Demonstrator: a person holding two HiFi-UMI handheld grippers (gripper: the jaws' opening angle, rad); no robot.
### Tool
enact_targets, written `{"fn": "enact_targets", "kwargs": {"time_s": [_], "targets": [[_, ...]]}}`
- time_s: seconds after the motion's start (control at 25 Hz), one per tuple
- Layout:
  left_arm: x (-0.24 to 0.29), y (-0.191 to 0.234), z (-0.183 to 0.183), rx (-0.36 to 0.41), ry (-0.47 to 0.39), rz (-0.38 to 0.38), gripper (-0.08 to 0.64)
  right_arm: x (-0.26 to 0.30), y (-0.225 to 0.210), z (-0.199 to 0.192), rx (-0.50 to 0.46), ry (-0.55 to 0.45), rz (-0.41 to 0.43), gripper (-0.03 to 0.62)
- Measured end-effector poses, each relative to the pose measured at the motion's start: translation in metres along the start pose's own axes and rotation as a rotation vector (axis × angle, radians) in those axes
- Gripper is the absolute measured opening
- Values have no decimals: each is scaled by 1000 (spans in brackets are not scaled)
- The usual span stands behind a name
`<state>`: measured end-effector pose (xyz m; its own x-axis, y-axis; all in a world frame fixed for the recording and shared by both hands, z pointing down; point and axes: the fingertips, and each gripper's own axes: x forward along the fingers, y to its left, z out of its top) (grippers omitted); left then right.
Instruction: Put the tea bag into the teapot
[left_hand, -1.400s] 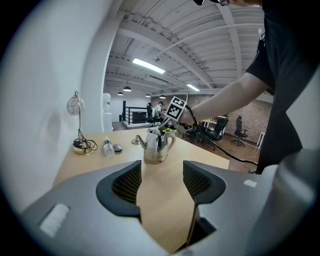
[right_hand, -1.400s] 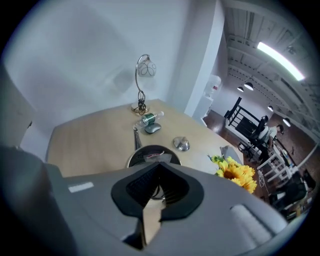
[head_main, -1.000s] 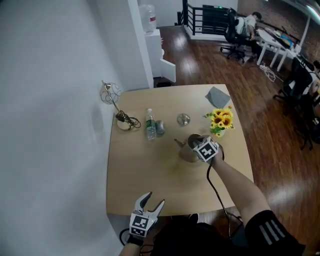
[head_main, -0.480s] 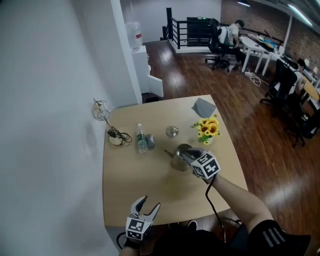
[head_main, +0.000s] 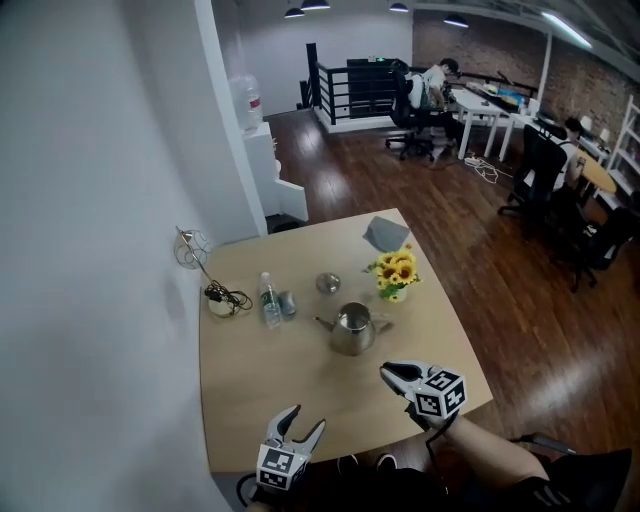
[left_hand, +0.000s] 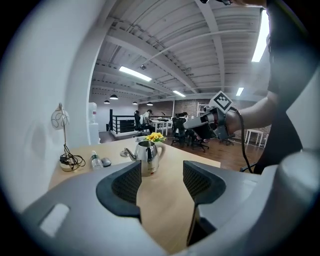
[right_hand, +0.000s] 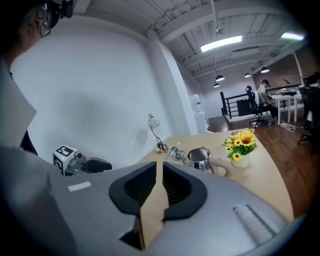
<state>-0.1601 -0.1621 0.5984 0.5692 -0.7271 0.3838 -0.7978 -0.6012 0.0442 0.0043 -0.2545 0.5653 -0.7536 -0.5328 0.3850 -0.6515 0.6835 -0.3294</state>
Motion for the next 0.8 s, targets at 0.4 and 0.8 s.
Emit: {"fn": "enact_targets", "kwargs": {"time_s": [0.4,0.8], "targets": [[-9,-42,-6,21,7,1,258,-57,47,-58,92,-20,104,9],[-26,-156,-17,8,24,20,258,-147,90,-117,9,23,209,8]]}}
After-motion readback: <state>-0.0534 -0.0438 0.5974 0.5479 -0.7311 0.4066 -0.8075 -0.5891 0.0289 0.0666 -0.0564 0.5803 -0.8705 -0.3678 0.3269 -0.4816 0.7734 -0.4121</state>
